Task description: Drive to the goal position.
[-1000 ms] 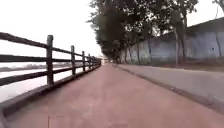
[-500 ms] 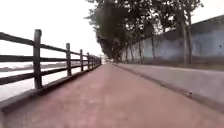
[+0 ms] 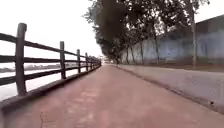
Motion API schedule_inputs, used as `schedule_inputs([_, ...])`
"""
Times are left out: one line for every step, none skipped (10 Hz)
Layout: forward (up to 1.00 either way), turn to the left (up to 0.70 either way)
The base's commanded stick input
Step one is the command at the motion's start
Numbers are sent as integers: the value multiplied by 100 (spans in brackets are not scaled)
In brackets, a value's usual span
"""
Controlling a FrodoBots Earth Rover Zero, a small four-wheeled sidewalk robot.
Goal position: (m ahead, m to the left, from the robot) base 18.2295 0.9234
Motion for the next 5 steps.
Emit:
schedule_inputs([100,0])
schedule_inputs([100,0])
schedule_inputs([100,0])
schedule_inputs([100,0])
schedule_inputs([100,0])
